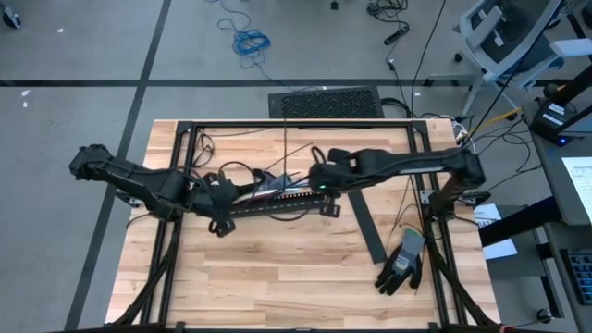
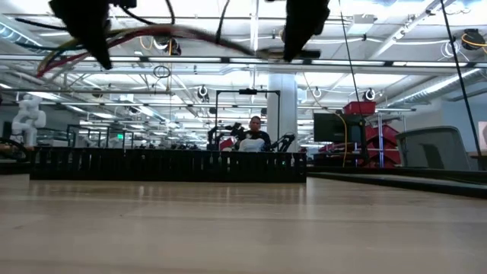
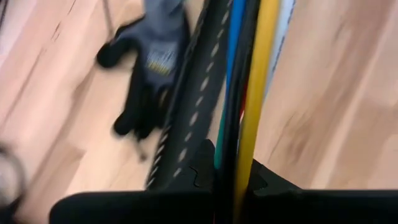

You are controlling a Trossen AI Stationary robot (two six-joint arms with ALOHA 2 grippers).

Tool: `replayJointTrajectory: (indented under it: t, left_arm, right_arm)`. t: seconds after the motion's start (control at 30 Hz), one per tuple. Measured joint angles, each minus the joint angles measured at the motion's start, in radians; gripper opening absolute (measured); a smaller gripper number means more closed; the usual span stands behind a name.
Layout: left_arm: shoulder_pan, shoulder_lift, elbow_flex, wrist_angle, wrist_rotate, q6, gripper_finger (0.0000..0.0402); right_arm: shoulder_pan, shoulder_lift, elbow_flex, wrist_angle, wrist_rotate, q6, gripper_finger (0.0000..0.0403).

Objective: Ziptie cables
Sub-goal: Put the cable wires into the black cable duct

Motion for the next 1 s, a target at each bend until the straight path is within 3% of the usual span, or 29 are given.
replayJointTrajectory:
  t: [0.3,0.67,1.0]
  left_arm:
    - [-0.006,-0.001,-0.086,-0.076,-0.005,0.000,0.0014]
    - [-0.006,0.005,-0.266,0.091,0.000,-0.077,0.0014]
    - [-0.006,0.015,-0.325,0.118,-0.118,-0.076,0.0014]
  right_arm:
    - [-0.026,0.120,0.000,0.045,-0.006,-0.030,0.0000]
    - [-0.041,0.204,0.000,0.068,-0.027,-0.017,0.0000]
    - [-0.064,0.278,0.001,0.073,-0.032,0.000,0.0000]
